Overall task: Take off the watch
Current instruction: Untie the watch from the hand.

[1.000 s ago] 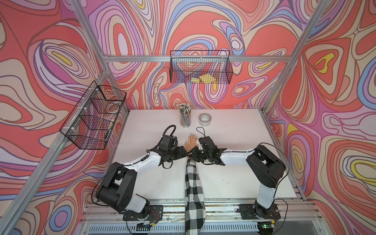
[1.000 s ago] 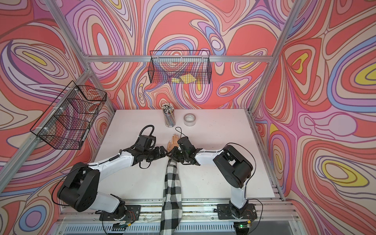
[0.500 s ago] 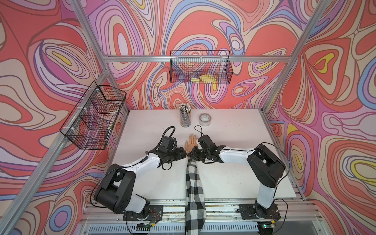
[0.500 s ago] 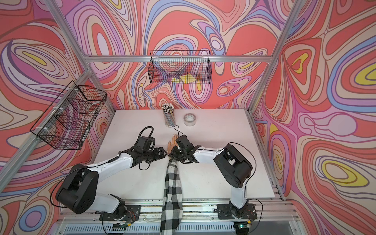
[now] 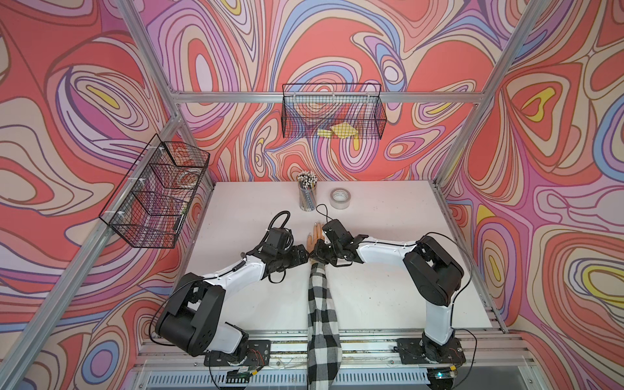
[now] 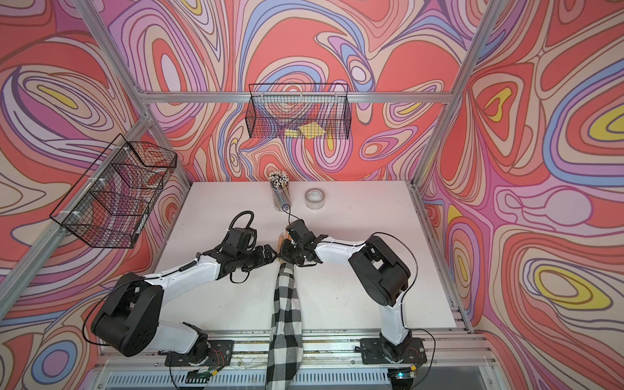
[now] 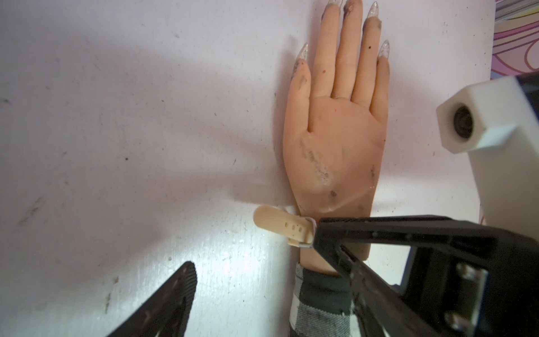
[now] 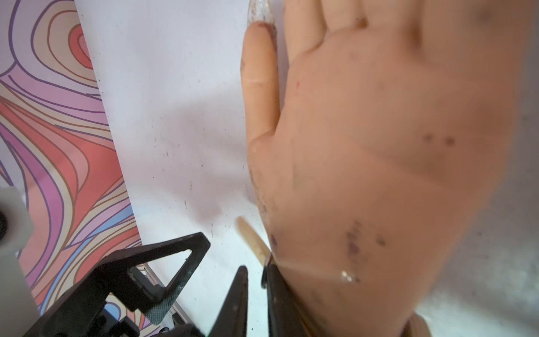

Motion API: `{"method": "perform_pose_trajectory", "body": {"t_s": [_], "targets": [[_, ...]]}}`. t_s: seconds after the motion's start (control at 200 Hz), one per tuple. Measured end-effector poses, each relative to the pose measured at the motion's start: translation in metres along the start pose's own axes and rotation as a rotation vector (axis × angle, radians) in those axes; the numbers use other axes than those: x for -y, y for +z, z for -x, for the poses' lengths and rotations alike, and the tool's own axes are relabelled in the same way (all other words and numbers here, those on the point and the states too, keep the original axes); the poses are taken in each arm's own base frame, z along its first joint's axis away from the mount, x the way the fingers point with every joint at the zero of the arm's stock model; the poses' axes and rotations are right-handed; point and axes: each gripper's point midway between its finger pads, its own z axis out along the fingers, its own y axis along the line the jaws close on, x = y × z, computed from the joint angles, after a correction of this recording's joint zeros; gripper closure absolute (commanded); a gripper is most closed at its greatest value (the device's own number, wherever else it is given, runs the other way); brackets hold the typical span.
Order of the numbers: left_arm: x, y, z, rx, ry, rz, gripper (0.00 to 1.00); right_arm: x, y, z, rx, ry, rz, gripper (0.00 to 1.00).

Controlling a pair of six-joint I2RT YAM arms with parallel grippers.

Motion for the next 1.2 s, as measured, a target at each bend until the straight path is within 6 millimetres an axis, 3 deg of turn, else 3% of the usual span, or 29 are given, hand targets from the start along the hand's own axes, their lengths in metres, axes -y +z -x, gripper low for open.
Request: {"method": "perform_pose_trajectory", "body": {"t_s": [0.431,0.561,0.876,1.107,1.197], "targets": [[0.002,-0.002,0.001,0.006,0.002,-0.008,0.16,0.001,0.005,-0.003,-0.021,-0.06,-0.114,0.89],[0.005,-0.007,0.004,0.022,0.007,-0.015,0.16,0.006,0.006,-0.008,-0.03,-0.099,-0.187,1.0],[0.008,-0.012,0.008,0.04,0.009,-0.025,0.16,0.011,0.003,-0.011,-0.023,-0.14,-0.231,1.0],[0.007,-0.013,0.009,0.044,0.007,-0.021,0.16,-0.02,-0.027,-0.004,0.047,-0.186,-0.129,1.0],[0.006,-0.013,0.009,0.043,0.008,-0.017,0.16,-0.033,-0.039,0.001,0.075,-0.249,-0.109,0.73]]}}
